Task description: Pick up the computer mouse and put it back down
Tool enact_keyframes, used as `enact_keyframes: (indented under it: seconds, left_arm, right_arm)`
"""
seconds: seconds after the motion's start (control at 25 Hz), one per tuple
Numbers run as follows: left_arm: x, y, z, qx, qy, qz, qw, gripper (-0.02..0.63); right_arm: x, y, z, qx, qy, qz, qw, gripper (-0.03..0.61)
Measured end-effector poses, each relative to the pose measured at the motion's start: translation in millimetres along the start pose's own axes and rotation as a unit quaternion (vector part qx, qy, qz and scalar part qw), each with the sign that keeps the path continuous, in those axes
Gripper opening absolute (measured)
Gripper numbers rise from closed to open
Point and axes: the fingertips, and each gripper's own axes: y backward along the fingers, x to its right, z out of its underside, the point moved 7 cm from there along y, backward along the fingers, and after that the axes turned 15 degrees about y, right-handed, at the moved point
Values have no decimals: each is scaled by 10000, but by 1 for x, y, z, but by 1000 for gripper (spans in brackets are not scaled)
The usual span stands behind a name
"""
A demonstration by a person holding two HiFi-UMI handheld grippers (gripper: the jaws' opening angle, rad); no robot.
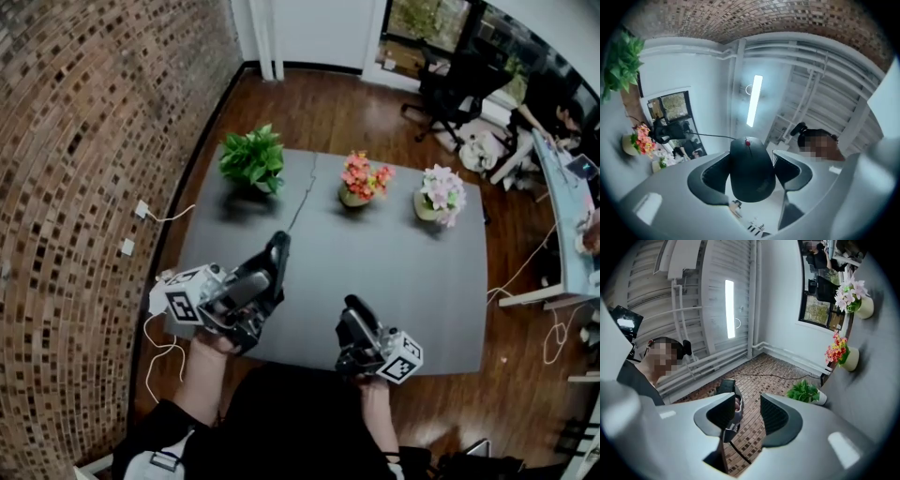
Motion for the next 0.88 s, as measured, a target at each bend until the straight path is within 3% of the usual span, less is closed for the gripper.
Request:
enact_keyframes:
  seconds: [0.12, 0.24, 0.36, 0.52, 0.72, 0.88]
  left_arm:
    - [-34, 22, -4, 82, -373, -901, 9952, 287]
    - [-70, 50, -7, 234, -609, -1829, 9810, 287]
    - [-101, 76, -11, 395, -744, -2464, 9655, 287]
    - [-141, 99, -16, 426, -1023, -3209, 9406, 285]
    - [-186, 120, -20, 317, -1352, -4097, 9016, 285]
    - [-243, 141, -20, 240, -1234, -4614, 8783, 285]
  right_arm:
    - [-1, 0, 2, -40, 16, 8, 10000, 161]
    - [0, 2, 3, -78, 0, 43, 10000, 161]
    - [2, 3, 3, -126, -13, 96, 9999, 161]
    - [3, 2, 2, -176, -35, 137, 9997, 161]
    - [3, 3, 1, -277, 22, 225, 9994, 161]
    - [2, 6, -1, -238, 46, 290, 9993, 161]
